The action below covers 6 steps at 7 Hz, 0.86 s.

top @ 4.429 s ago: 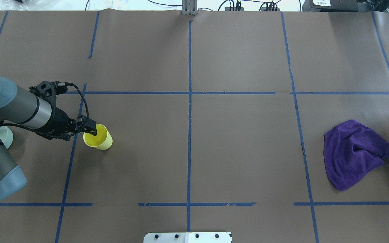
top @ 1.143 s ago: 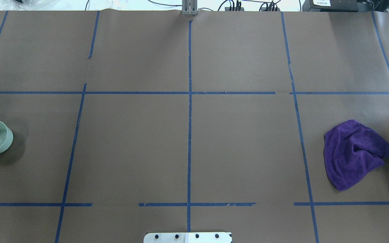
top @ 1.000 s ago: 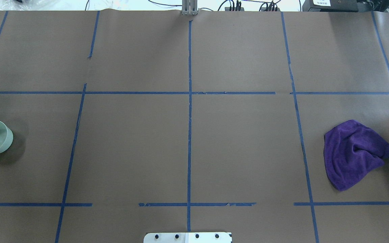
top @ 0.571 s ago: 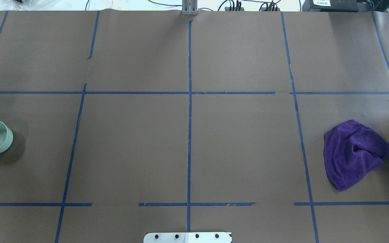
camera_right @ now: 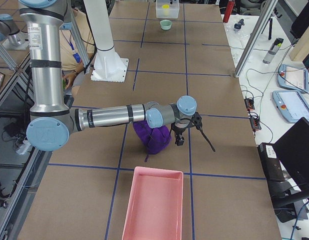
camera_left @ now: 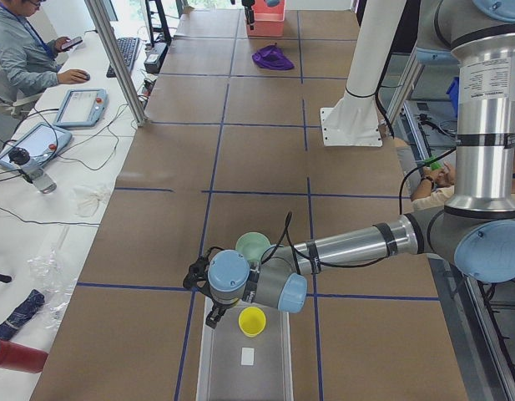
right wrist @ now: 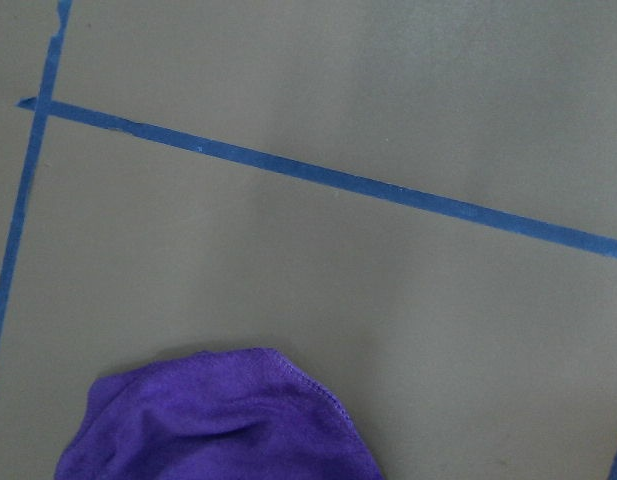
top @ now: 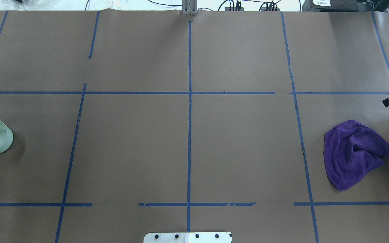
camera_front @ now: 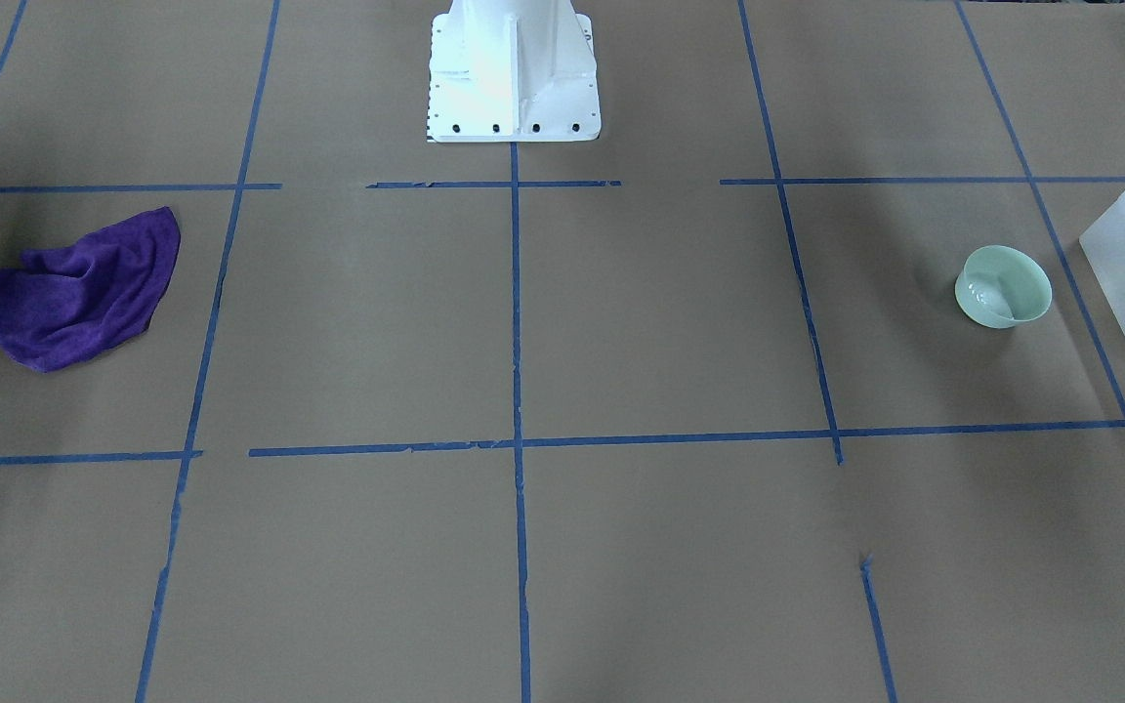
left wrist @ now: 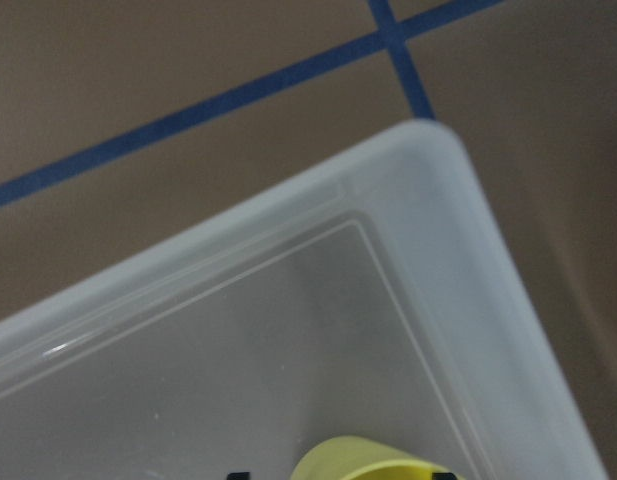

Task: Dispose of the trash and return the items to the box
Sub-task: 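Lower the right gripper onto the purple cloth and grasp it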

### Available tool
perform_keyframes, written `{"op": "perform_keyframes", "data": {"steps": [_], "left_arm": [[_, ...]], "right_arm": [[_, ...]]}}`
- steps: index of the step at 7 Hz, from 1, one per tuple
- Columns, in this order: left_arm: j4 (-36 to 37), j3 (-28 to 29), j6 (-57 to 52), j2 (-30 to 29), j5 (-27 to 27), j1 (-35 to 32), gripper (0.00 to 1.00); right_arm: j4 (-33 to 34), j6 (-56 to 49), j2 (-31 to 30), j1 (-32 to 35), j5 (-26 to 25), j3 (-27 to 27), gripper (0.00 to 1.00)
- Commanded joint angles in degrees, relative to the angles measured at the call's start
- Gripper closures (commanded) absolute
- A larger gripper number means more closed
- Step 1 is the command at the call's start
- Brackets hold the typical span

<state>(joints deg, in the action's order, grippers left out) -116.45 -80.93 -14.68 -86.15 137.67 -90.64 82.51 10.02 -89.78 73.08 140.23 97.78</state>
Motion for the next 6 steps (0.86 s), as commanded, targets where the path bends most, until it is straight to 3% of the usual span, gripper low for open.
{"op": "perform_keyframes", "data": {"steps": [1, 2, 3, 4, 5, 6], "left_arm": [[15.73, -13.14, 0.70, -0.24, -4.42, -1.47, 0.01], [18.60, -15.81, 2.53, -0.77, -4.17, -1.47, 0.01], [18.37, -18.88, 11.43, -0.69, -3.90, -1.47, 0.01], [18.01, -19.18, 13.87, -0.68, -3.81, -1.38, 0.01], [17.92, -19.09, 14.06, -0.68, -3.73, -1.38, 0.01], [17.92, -19.09, 14.24, -0.68, -3.73, -1.38, 0.01]], "right_arm": [[-0.07, 13.03, -3.63, -6.07, 0.31, 7.47, 0.00], [-1.64, 22.84, -4.43, -9.24, 0.05, 8.64, 0.00], [-11.40, 35.12, -7.14, -14.41, -3.96, 8.57, 0.00], [-21.85, 47.77, -9.08, -20.81, -11.57, 7.96, 0.00], [-26.22, 54.51, -9.27, -25.57, -17.47, 6.21, 0.01], [-26.44, 54.84, -10.58, -26.23, -18.93, 5.67, 0.14]]}}
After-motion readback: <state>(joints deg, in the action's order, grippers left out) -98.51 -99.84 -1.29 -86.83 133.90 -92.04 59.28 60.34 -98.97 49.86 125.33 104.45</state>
